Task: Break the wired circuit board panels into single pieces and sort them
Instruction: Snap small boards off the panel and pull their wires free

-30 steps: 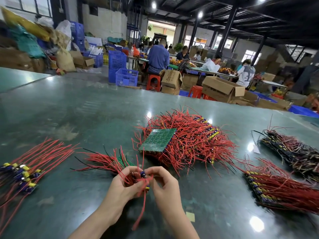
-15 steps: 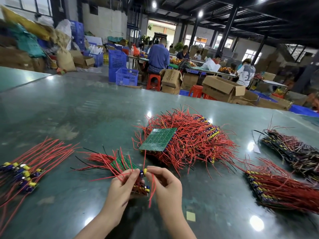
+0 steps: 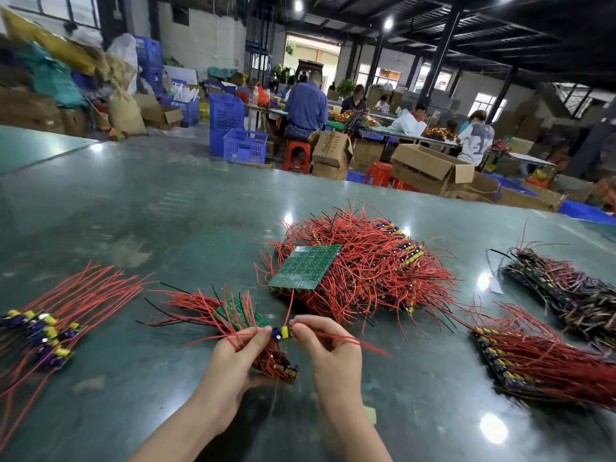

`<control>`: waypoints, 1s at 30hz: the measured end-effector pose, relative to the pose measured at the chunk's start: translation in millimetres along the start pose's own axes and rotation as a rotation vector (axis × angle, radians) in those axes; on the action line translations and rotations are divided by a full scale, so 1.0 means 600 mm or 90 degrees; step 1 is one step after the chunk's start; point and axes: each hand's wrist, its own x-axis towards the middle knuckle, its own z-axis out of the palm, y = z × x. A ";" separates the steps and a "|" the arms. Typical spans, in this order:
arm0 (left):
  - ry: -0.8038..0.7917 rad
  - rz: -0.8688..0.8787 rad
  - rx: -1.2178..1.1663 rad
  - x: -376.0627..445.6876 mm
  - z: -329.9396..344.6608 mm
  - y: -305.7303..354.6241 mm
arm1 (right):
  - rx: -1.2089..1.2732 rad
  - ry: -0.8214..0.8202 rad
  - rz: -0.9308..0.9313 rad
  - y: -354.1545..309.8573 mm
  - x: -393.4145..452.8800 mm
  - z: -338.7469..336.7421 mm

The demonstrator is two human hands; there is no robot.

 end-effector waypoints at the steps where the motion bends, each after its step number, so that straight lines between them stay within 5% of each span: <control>1: 0.008 -0.004 -0.003 -0.001 0.000 0.001 | -0.033 0.006 -0.021 0.001 -0.001 0.000; 8: -0.065 0.026 0.097 -0.010 0.000 -0.006 | -0.131 0.091 -0.129 0.009 -0.001 -0.002; 13: -0.016 0.034 0.035 -0.009 0.005 -0.003 | -0.179 0.067 -0.250 0.011 -0.006 0.003; 22: 0.034 -0.014 -0.053 0.004 -0.003 -0.001 | -0.031 0.039 -0.005 0.000 -0.007 0.008; 26: 0.034 -0.011 -0.051 0.006 0.000 -0.001 | 0.150 0.074 0.142 0.006 -0.002 0.009; 30: 0.057 0.019 -0.016 0.011 -0.005 -0.002 | 0.168 0.041 0.156 0.005 0.002 0.003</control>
